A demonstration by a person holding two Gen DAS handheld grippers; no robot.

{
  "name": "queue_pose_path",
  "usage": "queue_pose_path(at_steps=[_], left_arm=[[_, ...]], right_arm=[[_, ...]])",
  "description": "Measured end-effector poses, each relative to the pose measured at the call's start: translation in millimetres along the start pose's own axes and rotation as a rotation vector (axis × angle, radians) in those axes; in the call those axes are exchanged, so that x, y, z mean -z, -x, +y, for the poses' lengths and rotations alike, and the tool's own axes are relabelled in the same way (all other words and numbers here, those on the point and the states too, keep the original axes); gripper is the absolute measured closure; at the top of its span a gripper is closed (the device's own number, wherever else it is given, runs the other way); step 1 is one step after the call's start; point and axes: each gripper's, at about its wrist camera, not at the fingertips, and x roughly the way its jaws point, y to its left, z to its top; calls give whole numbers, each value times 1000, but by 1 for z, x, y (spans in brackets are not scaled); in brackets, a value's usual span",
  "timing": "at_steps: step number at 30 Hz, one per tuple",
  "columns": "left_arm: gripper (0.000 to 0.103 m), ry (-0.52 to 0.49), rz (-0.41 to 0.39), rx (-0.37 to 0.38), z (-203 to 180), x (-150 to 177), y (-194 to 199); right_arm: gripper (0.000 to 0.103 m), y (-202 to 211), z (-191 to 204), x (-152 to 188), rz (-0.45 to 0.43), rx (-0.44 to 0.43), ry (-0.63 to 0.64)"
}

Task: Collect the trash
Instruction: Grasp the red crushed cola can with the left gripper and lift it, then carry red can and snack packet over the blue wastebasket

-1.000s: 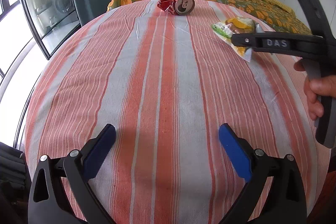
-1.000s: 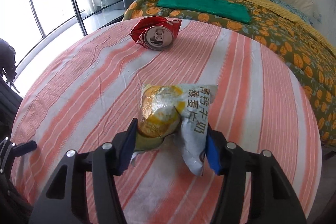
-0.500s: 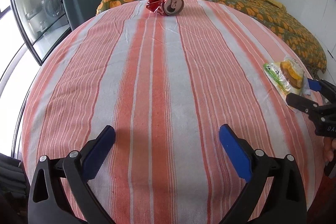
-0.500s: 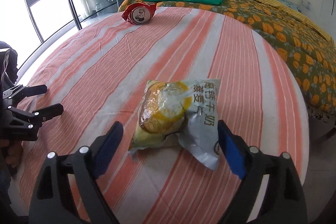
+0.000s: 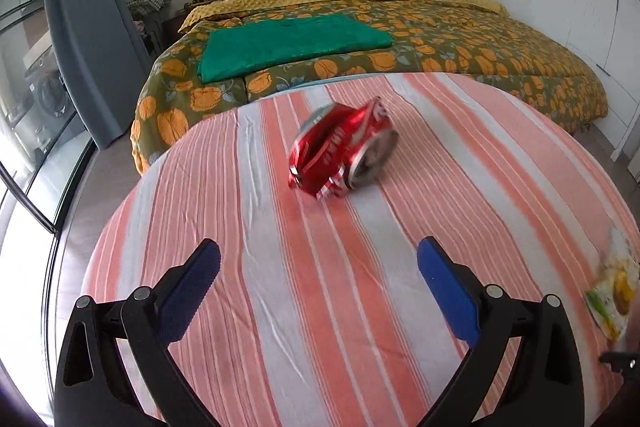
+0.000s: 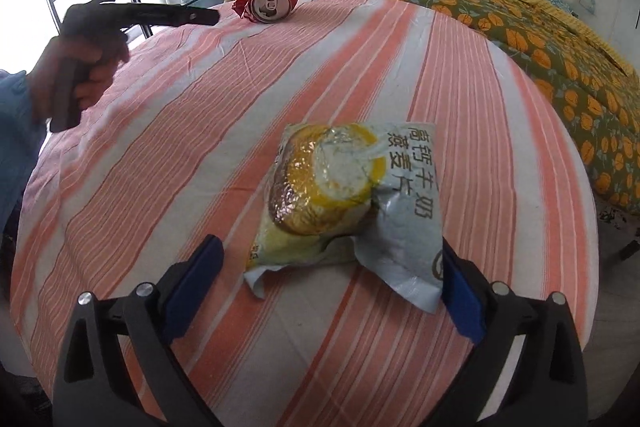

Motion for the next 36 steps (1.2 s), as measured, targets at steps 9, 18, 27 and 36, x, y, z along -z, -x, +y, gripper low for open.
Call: queue_pose_path(at_steps=[9, 18, 27, 36], left_arm=[[6, -46, -38, 67, 4, -50, -54], [42, -46, -34, 186, 3, -56, -68], [49, 128, 2, 131, -8, -30, -32], [49, 256, 95, 113, -80, 76, 79]], right_arm=[[6, 0, 0, 1, -1, -4, -1], [6, 1, -2, 2, -6, -19, -10], [6, 2, -3, 3, -6, -21, -11], [6, 1, -4, 3, -9, -29, -15]])
